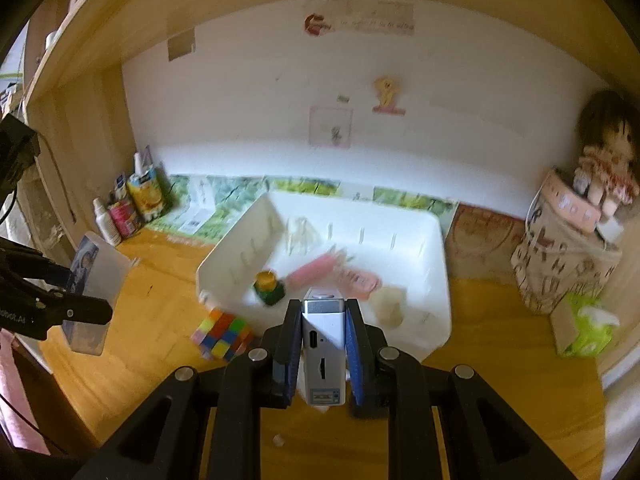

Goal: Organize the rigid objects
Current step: 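Lift and carry the floss box and white device with both tools over the bin, then open the left tool to drop the floss box while the right tool holds the device over the bin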

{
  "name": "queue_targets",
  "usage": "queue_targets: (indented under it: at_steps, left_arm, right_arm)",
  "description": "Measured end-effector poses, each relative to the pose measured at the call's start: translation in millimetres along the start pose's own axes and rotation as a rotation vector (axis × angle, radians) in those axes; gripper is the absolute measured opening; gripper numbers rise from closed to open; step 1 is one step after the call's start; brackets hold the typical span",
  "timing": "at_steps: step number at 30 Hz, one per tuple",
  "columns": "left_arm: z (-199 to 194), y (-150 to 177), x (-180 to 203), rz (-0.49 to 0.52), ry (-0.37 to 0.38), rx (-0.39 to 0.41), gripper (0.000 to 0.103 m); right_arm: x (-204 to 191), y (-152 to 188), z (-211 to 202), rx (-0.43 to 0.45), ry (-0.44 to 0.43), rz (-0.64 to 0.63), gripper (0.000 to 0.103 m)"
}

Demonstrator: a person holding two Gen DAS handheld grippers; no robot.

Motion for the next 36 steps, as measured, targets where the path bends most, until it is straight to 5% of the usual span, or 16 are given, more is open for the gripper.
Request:
queue_targets:
  at_steps: [13,36]
  left_arm:
    - [16.1,-62.5,20.9,-0.032,0.012,0.032,0.067]
    - [79.2,-135.0,36.1,-0.158,0.056,0.147,0.067]
  right_arm:
    - [37.8,-47.1,33.1,0.042,-0.016,-0.035,0.020]
    - [60.6,-49.7,111.0,0.028,-0.169,-0.042,0.020]
Point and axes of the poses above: each gripper's, at about its wrist camera, not at the fingertips, and z roughly the way its jaws point, x to its right, y to its underside, the point moved 10 cm from there along z, roughly the way its jaws point, and after that the axes turned 7 degrees about -y, right-handed, at the moved point
